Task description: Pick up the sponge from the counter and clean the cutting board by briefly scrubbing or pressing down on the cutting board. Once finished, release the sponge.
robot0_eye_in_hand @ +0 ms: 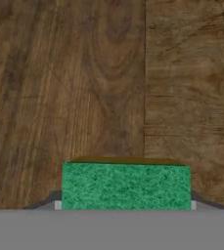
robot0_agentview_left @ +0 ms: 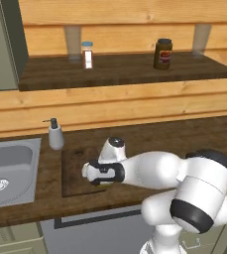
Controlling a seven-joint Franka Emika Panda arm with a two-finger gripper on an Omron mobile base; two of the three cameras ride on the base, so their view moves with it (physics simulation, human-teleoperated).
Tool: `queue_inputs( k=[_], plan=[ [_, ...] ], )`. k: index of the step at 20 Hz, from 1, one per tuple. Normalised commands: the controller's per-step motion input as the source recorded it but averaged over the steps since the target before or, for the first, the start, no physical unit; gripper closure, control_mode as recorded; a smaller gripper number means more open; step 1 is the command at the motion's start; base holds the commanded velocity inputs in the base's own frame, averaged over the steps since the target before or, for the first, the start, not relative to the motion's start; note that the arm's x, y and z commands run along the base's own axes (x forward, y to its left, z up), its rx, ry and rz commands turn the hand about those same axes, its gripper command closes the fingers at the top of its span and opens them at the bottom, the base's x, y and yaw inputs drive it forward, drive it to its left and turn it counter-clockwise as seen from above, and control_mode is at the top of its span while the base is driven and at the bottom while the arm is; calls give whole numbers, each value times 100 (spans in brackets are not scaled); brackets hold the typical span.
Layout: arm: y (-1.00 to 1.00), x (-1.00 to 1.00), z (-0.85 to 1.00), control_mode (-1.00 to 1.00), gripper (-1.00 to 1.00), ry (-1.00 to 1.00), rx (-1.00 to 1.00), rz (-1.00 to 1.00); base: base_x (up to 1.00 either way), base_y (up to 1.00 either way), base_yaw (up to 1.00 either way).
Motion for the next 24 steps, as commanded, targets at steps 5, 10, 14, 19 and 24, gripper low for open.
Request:
queue_inputs(
  k=[5, 10, 14, 19, 24],
  plan=[
    [6, -12, -81, -100, 100, -43, 7, -13, 0, 0, 0],
    [40, 0, -28, -100, 100, -7, -5, -19, 0, 0, 0],
    [28, 4, 0, -100, 100, 33, -23, -3, 0, 0, 0],
    [2, 1, 58, -100, 100, 25, -7, 0, 0, 0, 0],
    [0, 0, 100, -100, 100, 2, 6, 3, 0, 0, 0]
  ],
)
